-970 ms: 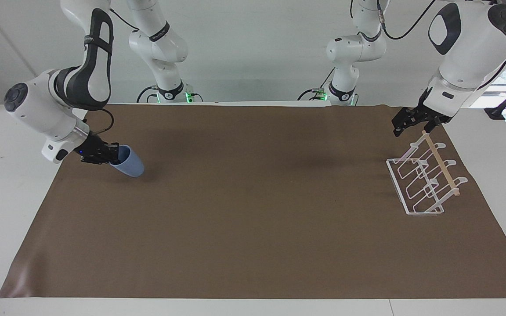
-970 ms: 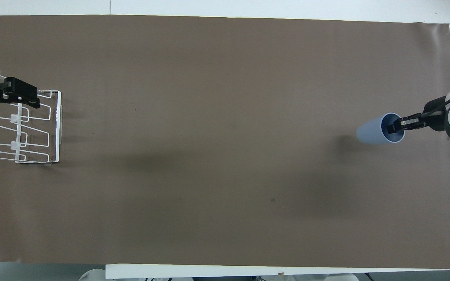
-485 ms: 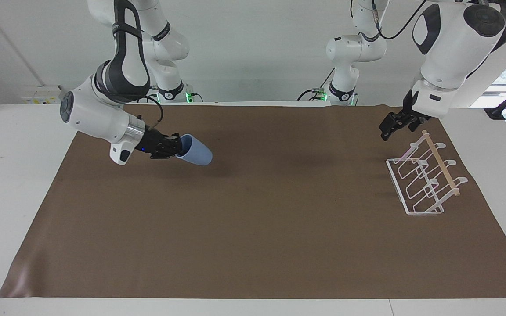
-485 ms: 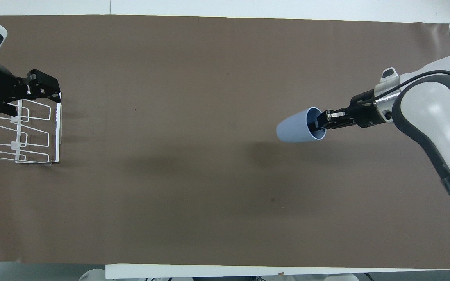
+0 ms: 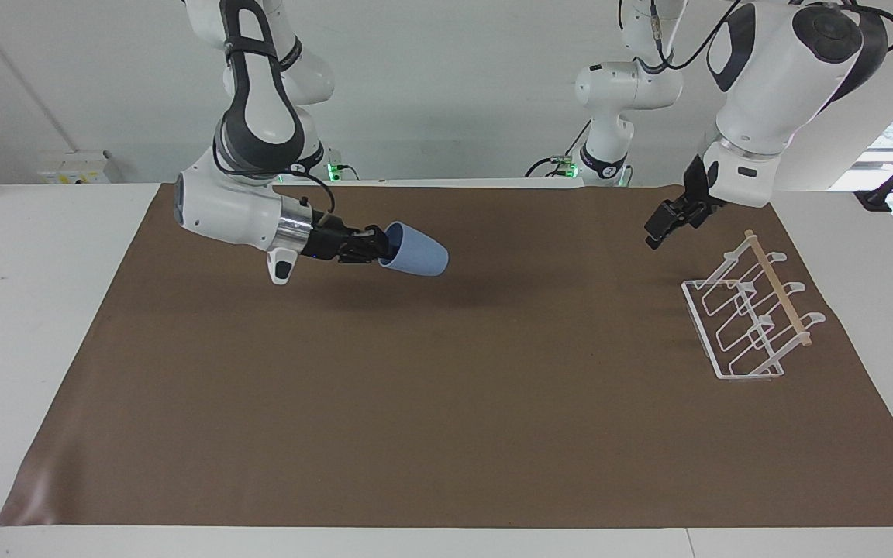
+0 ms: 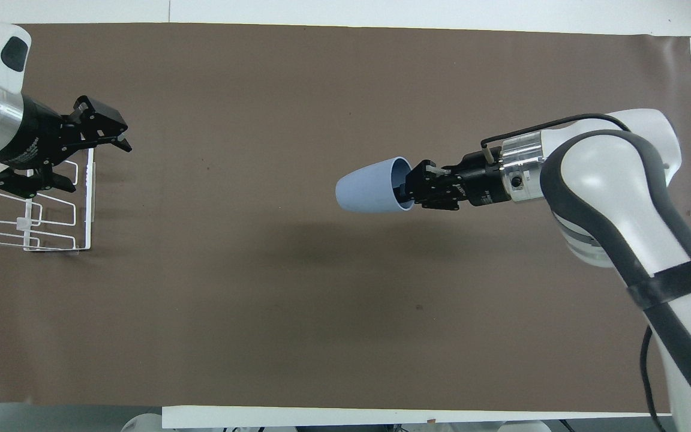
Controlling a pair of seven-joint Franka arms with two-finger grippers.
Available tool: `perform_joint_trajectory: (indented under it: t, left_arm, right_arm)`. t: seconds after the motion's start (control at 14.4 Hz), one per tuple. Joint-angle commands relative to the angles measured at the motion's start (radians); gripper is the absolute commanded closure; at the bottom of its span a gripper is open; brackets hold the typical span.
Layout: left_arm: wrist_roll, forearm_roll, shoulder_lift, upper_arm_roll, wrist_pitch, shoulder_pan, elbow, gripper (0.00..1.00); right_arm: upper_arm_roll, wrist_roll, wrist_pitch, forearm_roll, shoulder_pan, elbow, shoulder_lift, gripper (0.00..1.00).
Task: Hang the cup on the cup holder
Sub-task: 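Lift the cup with the right gripper while the left gripper approaches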
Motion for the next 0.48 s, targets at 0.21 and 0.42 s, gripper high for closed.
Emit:
perform_joint_trajectory:
  t: [0.21, 0.42]
  left_arm:
    - [-0.806, -0.093, -0.009, 0.007, 0.082, -0.105, 0.01, 0.0]
    - [-0.846, -0.147, -0.014, 0.0, 0.067, -0.179, 0.009, 0.0]
  right_arm:
    - [-0.003, 0.076, 0.214, 0.222, 0.188, -0.062, -0.04, 1.0]
    - [-0.003, 0.114, 0.302, 0.229, 0.26, -0.062, -0.034, 1.0]
